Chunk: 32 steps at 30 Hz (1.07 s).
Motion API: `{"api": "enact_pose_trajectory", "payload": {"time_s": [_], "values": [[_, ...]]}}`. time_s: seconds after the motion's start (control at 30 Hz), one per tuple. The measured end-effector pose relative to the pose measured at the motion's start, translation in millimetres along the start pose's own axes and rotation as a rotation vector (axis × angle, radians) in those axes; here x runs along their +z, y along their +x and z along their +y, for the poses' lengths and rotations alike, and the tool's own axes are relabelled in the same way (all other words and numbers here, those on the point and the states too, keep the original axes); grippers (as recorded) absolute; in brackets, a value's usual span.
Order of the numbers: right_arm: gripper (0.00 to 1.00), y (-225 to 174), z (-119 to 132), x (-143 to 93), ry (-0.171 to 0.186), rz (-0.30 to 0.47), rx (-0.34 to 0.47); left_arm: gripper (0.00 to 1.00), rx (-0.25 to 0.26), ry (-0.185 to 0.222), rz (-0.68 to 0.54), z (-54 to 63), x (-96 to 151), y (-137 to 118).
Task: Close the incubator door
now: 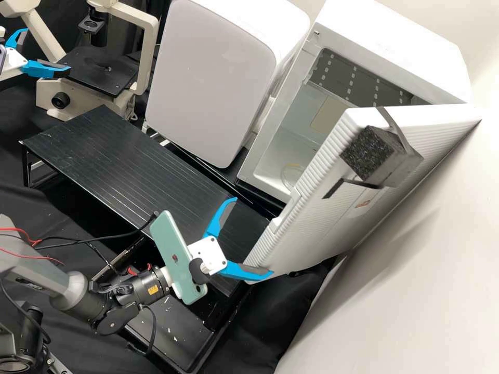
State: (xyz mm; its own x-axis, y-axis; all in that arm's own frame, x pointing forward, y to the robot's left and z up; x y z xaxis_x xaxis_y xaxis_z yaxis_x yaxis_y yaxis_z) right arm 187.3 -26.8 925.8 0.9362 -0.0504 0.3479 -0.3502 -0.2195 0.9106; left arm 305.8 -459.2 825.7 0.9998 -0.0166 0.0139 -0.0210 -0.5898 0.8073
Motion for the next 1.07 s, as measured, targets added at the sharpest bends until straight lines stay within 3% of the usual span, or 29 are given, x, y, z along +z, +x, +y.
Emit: {"api": "enact_pose_trajectory", "payload": {"time_s": [0.13,0.37,0.6,0.7,0.87,1.07], "values": [[1.00,9,-17,-13,0.010,0.071,-0.099,1.00,0.000,0.000,0.000,0.0,0,0],[1.00,14,-35,-37,-0.019,0.217,-0.225,1.00,0.000,0.000,0.000,0.0,0,0],[1.00,2,-32,-44,-0.012,0.234,-0.177,1.00,0.000,0.000,0.000,0.0,0,0],[1.00,-7,-32,-43,-0.044,0.219,-0.119,1.00,0.000,0.000,0.000,0.0,0,0],[1.00,-25,-37,-39,-0.031,0.176,-0.030,1.00,0.000,0.000,0.000,0.0,0,0],[1.00,-45,-49,-35,-0.007,0.156,-0.059,1.00,0.000,0.000,0.000,0.0,0,0]]}}
